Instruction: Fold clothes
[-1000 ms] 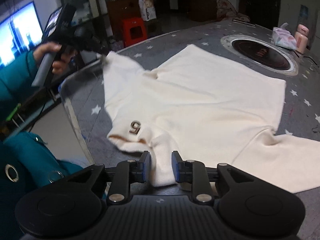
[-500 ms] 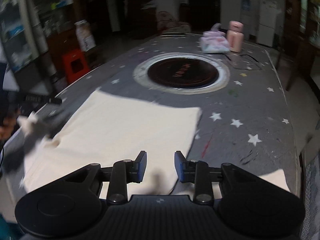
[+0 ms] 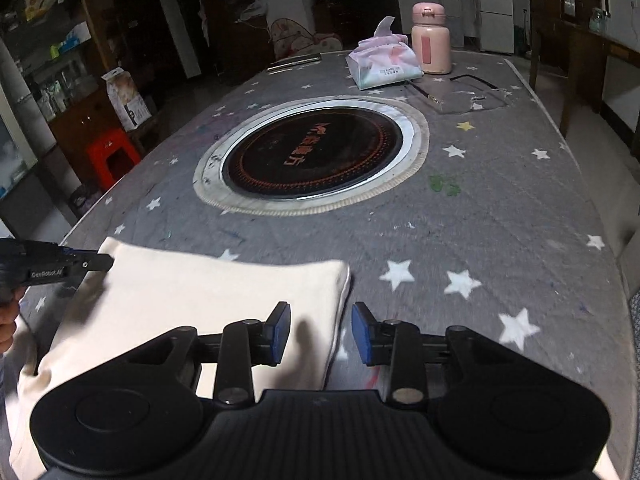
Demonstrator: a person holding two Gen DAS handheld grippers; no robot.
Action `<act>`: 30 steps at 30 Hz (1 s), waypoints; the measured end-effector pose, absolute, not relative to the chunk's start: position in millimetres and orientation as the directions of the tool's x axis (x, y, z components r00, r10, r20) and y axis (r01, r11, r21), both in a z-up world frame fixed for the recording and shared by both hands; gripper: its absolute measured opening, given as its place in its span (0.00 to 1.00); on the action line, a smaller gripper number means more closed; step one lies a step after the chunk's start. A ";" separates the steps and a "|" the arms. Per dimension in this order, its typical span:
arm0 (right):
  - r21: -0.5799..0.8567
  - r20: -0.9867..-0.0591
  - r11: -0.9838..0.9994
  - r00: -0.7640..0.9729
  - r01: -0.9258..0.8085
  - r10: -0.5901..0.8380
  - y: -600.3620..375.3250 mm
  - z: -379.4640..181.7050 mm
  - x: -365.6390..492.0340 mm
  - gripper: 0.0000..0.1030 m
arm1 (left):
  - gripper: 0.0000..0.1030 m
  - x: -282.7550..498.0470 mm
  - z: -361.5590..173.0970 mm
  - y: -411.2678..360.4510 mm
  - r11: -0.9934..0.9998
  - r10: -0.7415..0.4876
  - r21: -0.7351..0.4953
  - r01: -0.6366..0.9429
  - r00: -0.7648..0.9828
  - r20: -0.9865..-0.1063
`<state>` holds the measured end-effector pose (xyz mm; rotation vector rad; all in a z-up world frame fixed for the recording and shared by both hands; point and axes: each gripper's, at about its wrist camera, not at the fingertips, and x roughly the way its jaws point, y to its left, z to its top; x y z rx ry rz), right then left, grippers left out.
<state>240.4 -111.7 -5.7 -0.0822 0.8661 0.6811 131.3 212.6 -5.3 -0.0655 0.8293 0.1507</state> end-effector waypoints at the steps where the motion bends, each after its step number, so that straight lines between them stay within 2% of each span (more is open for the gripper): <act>1: 0.204 -0.730 0.785 0.444 -0.585 0.520 -109.3 -8.3 244.3 0.32 | 0.06 133.8 -4.2 212.2 0.988 0.106 0.004 -0.152 0.670 -0.735; 2: 0.208 -0.734 0.782 0.434 -0.588 0.522 -106.8 -11.0 248.2 0.32 | 0.06 136.7 -2.2 211.8 0.989 0.103 0.005 -0.145 0.678 -0.728; 4: 0.202 -0.741 0.779 0.427 -0.594 0.518 -102.3 -14.9 253.9 0.23 | 0.06 143.0 2.3 210.9 0.991 0.099 0.010 -0.130 0.698 -0.709; 5: 0.190 -0.744 0.779 0.431 -0.597 0.511 -100.3 -15.9 255.3 0.05 | 0.06 146.4 5.0 210.2 0.992 0.099 0.013 -0.125 0.709 -0.698; 10: 0.067 -0.701 0.794 0.538 -0.604 0.468 -97.9 -3.6 253.7 0.05 | 0.06 172.4 3.6 203.6 0.991 0.132 0.072 -0.112 0.733 -0.668; 13: 0.027 -0.716 0.809 0.554 -0.587 0.426 -93.4 -11.6 259.0 0.06 | 0.07 191.2 -7.5 198.9 0.986 0.163 0.121 -0.111 0.719 -0.675; 15: 0.008 -0.723 0.814 0.559 -0.580 0.406 -92.2 -15.8 260.7 0.09 | 0.10 196.7 -16.4 198.5 0.984 0.180 0.137 -0.117 0.705 -0.687; 17: 0.010 -0.714 0.815 0.566 -0.579 0.411 -96.7 -11.4 257.6 0.12 | 0.15 194.5 -16.6 200.4 0.983 0.183 0.135 -0.123 0.713 -0.677; 20: 0.014 -0.697 0.777 0.551 -0.629 0.459 -100.3 3.3 238.9 0.16 | 0.16 183.9 -7.2 204.1 0.986 0.168 0.102 -0.134 0.720 -0.673; 26: 0.043 -0.705 0.645 0.434 -0.763 0.560 -93.0 18.6 173.7 0.16 | 0.16 133.3 11.9 180.1 0.999 -0.003 -0.026 -0.020 0.740 -0.673; 30: 0.056 -0.725 0.572 0.360 -0.818 0.586 -89.8 14.3 127.6 0.16 | 0.16 101.7 1.0 157.9 0.999 -0.046 -0.028 0.036 0.722 -0.691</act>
